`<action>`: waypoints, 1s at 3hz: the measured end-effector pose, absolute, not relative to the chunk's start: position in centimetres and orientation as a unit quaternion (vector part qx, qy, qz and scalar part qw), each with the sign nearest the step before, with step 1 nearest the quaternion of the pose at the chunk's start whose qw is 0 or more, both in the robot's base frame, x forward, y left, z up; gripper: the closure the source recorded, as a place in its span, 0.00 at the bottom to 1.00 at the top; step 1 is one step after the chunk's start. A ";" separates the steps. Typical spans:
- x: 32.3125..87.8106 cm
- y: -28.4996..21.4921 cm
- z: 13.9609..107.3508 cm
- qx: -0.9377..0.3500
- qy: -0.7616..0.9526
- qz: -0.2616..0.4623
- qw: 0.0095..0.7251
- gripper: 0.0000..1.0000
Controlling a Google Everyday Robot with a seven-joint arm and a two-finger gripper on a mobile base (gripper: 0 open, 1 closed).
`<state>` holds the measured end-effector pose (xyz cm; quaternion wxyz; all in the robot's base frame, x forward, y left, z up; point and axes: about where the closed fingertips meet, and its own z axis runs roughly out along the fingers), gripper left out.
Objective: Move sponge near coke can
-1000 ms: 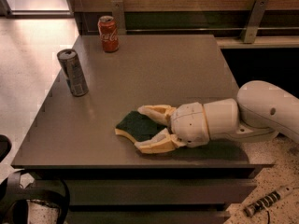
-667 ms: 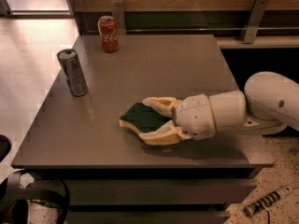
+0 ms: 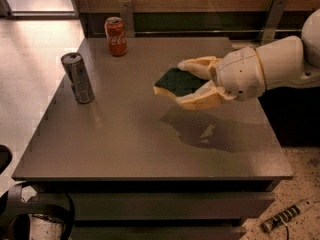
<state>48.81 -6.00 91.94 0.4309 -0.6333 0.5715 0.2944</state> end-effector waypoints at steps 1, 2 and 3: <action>53.6 -8.4 94.3 -0.631 0.597 0.272 0.415 1.00; 58.7 -8.5 95.0 -0.631 0.615 0.257 0.397 1.00; 63.8 -7.1 96.1 -0.635 0.617 0.234 0.401 1.00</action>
Offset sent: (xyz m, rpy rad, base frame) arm 0.1905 -0.0246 0.0755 -0.1735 -0.0266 -0.1236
